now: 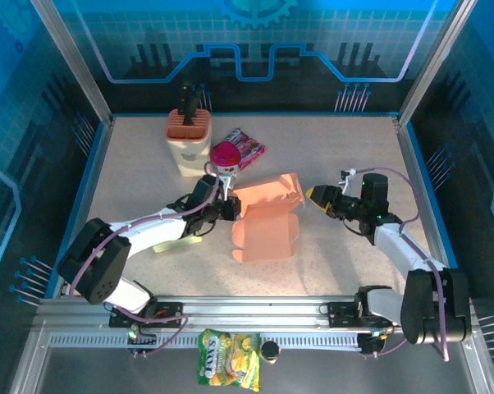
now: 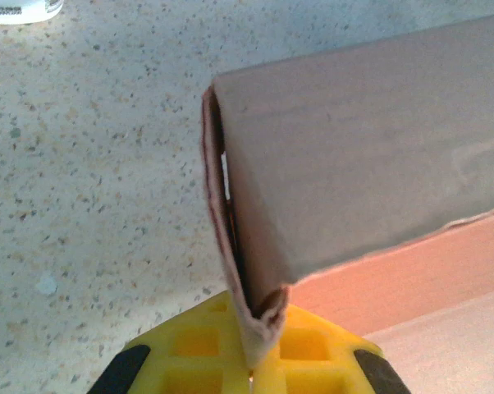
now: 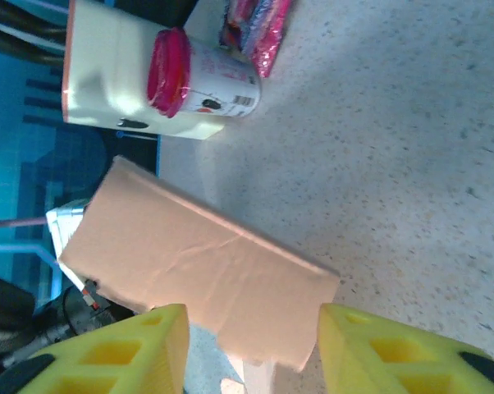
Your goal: Fold the paper box
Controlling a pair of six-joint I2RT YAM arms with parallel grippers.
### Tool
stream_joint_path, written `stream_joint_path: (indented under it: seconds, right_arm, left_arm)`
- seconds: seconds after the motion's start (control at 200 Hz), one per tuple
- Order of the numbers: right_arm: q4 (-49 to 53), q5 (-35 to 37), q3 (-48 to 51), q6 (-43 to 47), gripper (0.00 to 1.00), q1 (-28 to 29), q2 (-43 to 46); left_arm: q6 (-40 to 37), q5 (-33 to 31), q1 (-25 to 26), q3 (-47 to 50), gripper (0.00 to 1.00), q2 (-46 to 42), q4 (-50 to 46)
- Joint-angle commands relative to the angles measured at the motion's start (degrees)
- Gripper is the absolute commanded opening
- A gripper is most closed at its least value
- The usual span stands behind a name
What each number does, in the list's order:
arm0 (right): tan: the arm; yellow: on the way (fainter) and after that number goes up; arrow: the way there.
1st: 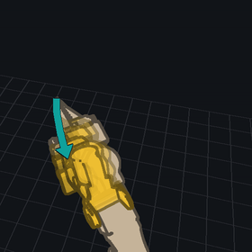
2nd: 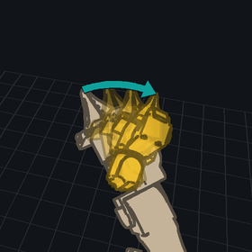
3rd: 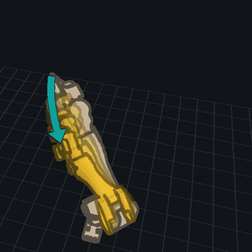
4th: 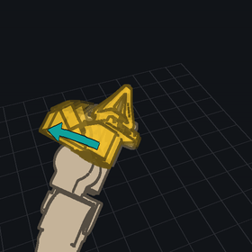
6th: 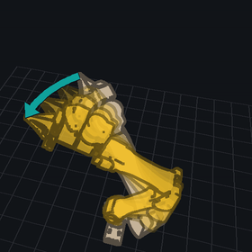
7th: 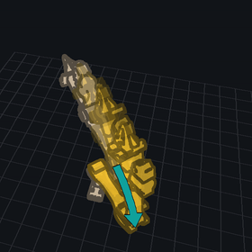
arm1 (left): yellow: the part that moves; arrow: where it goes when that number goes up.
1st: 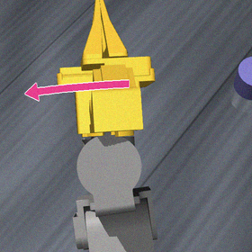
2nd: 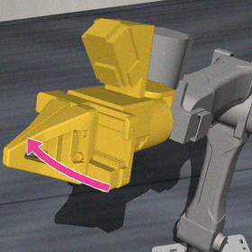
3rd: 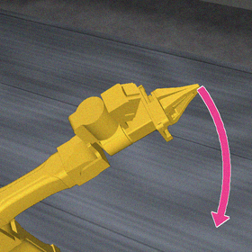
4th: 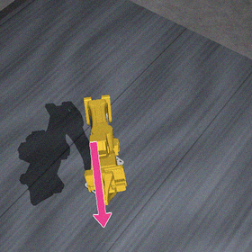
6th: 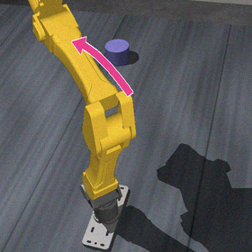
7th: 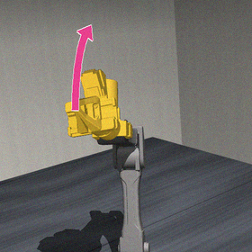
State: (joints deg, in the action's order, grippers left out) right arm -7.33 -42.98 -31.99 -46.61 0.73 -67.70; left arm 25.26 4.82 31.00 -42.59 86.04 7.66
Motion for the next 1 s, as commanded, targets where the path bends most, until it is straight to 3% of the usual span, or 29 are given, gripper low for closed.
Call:
stream_joint_path:
  seconds: [0.0, 0.13, 0.58, 0.995]
  right_arm:
    - [-2.05, -4.17, -3.73, 2.93, 0.55, 0.44, -1.00]
    - [-0.80, -4.38, -6.76, 4.22, 0.59, 0.46, -2.31]
    - [7.37, -7.10, -15.93, 12.92, 0.58, 1.93, -7.82]
    - [9.93, -6.09, -18.00, 15.41, 0.51, 7.32, -8.62]
  left_arm:
    - [2.79, 9.03, -1.77, -1.50, 0.00, 1.96, 2.26]
    - [3.27, 12.13, -2.51, -4.56, 0.00, 4.36, -1.64]
    - [6.34, 22.68, -6.21, -6.27, 0.00, 7.27, -1.16]
    - [6.22, 23.60, -6.42, -7.59, 0.00, 8.14, -2.04]
